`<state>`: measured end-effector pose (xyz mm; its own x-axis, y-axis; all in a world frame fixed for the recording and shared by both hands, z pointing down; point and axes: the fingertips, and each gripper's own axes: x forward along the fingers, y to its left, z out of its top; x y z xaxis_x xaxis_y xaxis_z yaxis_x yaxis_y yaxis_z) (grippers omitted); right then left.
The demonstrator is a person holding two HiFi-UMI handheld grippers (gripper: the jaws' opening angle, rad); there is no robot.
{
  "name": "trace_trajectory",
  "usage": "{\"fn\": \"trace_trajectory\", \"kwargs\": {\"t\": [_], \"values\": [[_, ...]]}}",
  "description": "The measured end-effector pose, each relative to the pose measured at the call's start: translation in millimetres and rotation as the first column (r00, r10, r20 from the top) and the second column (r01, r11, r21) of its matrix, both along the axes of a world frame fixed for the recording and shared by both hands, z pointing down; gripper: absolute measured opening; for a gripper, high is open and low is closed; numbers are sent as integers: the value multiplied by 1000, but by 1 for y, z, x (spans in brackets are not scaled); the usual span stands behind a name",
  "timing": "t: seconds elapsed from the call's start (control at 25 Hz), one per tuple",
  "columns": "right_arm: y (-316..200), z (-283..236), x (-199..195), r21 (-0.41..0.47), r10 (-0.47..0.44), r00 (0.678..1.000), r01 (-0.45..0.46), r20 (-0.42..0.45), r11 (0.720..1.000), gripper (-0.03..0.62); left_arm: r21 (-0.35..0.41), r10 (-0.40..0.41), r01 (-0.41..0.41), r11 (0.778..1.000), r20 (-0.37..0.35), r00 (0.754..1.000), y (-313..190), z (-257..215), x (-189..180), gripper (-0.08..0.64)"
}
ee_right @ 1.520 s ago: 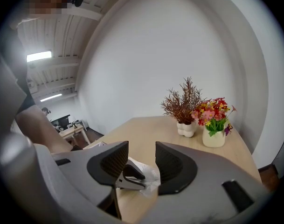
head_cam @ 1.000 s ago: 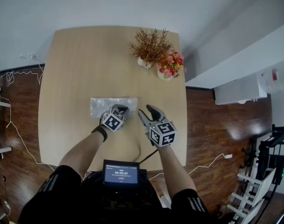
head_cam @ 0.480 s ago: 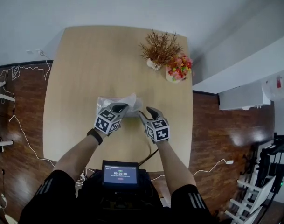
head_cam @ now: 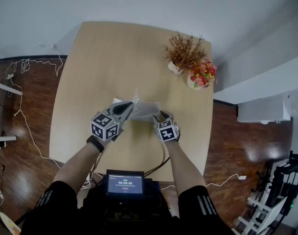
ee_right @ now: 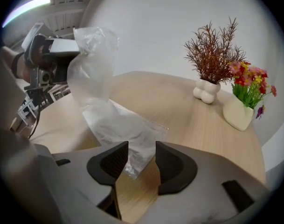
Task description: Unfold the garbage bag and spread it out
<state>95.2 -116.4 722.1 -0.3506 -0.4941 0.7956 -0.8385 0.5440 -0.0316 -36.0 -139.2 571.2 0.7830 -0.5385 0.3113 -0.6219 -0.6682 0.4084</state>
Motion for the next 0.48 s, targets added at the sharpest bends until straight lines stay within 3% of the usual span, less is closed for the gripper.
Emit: {"fn": "trace_trajectory", "kwargs": {"t": [0.16,0.48], "values": [[7,17,2,-16,-51,996,50,-68,999,214,-29,-112,110,993,-81,990,-9,-15,-43,0],[11,13,10,-11,-43,993,42,-112,999,222,-41,-296,294,955,-77,952,-20,-16,-146,0]]}}
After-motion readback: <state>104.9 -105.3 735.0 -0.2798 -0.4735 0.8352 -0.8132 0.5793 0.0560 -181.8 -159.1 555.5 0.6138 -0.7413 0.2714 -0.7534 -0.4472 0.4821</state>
